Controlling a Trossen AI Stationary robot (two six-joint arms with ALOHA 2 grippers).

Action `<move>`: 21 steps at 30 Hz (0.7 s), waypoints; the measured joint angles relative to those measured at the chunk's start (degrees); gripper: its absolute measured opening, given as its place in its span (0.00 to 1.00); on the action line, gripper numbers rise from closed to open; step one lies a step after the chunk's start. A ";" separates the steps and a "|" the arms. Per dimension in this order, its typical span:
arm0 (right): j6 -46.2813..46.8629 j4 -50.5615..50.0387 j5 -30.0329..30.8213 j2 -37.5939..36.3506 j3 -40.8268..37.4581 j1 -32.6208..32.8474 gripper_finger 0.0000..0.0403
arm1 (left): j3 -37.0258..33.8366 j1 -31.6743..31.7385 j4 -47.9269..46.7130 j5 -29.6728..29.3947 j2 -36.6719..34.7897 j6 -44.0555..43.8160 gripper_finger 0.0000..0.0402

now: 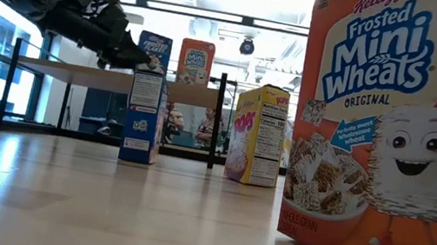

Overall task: Stack cereal on shelf
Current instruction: Put the middle blue cereal box on the shelf

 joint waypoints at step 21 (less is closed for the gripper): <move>0.01 0.00 0.00 0.00 0.00 0.01 0.68 | 0.00 0.00 -17.09 -5.20 -18.73 1.55 0.57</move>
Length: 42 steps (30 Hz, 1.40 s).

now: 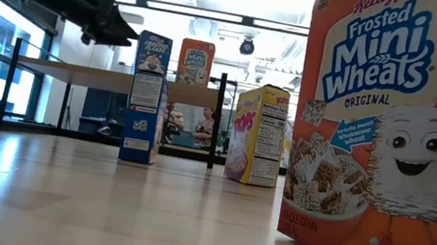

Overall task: Stack cereal on shelf
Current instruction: Put the middle blue cereal box on the shelf

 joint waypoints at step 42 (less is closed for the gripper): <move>-0.02 -0.20 0.00 0.00 0.00 0.00 0.68 | -0.04 -22.66 -1.03 -26.73 7.40 3.47 0.57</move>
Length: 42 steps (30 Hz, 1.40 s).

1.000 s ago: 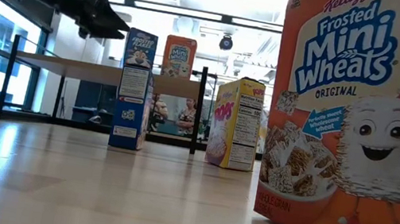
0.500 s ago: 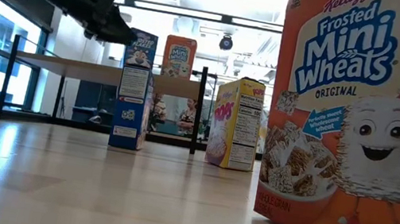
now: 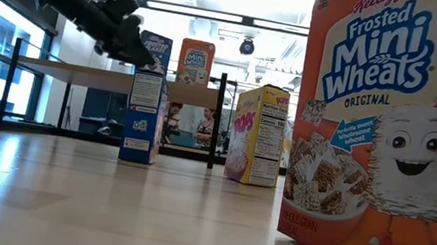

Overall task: Stack cereal on shelf
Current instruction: Put the middle blue cereal box on the shelf, then put the bottom left yellow cereal box on the shelf

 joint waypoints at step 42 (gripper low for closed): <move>0.01 0.00 0.00 -0.01 0.00 -0.01 0.68 | 10.44 -17.64 -40.27 -14.62 -16.88 -19.88 0.57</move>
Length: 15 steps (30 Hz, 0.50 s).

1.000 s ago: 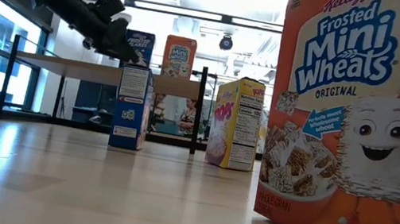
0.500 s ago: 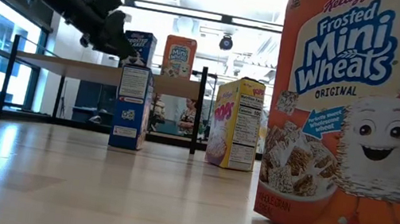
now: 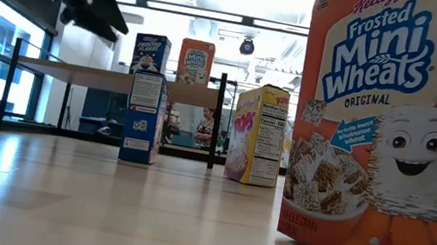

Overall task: Stack cereal on shelf
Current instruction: Put the bottom left yellow cereal box on the shelf

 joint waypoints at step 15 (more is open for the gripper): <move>-0.01 0.00 0.00 0.01 0.00 -0.01 0.68 | 12.75 -18.67 -25.18 -3.70 3.98 -30.95 0.57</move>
